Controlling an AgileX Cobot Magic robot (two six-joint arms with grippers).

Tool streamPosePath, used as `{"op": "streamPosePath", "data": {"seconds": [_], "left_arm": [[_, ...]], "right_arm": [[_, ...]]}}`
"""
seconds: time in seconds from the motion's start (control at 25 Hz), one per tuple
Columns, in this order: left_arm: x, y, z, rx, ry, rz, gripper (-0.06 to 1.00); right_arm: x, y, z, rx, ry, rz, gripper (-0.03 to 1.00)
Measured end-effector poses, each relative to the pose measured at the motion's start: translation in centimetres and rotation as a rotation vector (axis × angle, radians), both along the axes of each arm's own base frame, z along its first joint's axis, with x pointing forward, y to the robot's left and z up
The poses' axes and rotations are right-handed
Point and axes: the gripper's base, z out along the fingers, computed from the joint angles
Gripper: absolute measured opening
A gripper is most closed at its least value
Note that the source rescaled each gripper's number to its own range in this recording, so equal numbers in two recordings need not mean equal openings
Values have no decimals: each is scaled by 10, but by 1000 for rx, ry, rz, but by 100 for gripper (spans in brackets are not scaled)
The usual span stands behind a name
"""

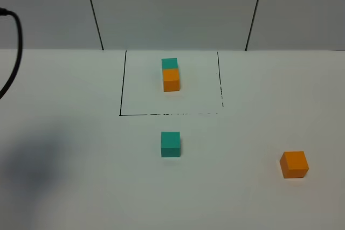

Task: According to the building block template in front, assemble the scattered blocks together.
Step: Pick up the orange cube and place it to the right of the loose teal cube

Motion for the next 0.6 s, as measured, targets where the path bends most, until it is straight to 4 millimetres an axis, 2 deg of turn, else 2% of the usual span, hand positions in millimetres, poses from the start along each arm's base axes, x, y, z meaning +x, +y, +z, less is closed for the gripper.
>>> {"op": "streamPosePath", "data": {"seconds": [0.16, 0.32, 0.6], "left_arm": [[-67, 1, 7, -13, -147, 37, 92], [-125, 6, -3, -8, -222, 107, 91], [-200, 7, -26, -13, -382, 118, 90]], "right_arm": [[0, 0, 0, 0, 0, 0, 0], [0, 0, 0, 0, 0, 0, 0], [0, 0, 0, 0, 0, 0, 0]]}}
